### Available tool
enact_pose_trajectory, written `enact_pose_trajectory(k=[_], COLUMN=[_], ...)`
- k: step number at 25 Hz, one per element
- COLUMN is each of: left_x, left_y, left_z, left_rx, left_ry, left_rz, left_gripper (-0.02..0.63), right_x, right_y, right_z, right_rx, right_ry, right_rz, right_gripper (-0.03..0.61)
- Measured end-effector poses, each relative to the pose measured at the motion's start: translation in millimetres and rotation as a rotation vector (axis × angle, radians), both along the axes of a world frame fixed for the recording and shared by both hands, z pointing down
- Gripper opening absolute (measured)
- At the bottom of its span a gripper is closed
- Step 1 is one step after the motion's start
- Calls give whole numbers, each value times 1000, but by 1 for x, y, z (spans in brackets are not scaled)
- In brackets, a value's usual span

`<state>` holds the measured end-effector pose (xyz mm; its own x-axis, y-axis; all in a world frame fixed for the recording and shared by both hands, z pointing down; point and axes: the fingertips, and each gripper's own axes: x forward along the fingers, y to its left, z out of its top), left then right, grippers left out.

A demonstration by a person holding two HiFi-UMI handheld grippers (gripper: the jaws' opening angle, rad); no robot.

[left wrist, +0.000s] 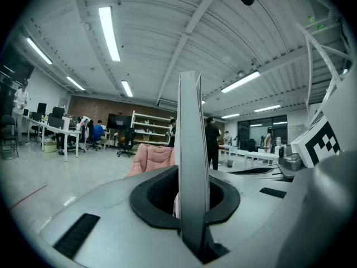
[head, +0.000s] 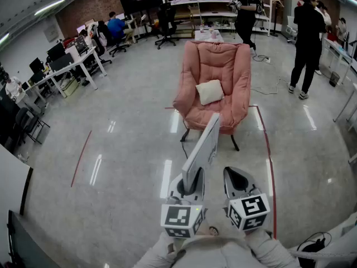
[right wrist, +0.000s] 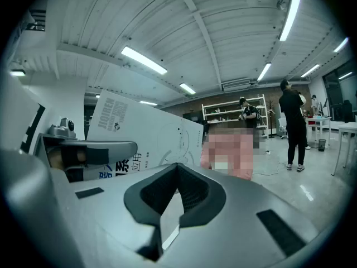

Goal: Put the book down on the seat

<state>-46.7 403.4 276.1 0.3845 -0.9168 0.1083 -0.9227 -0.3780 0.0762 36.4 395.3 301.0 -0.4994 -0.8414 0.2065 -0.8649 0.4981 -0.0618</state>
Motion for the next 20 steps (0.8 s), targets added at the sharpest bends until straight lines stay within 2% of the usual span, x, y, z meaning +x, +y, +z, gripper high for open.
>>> enact_pose_trajectory(k=[13,20], left_x=[8,9], left_y=[-16,-31], left_z=[-5,-7], left_rx=[14,17], left_ry=[-5,-4], left_rz=[-13,-8], left_gripper=[49,49], right_x=[9,12], right_y=[-16,-35], right_z=[-6,-9], right_rx=[12,25], right_ry=[7,-43], right_rz=[-11,-4], right_gripper=[5,5])
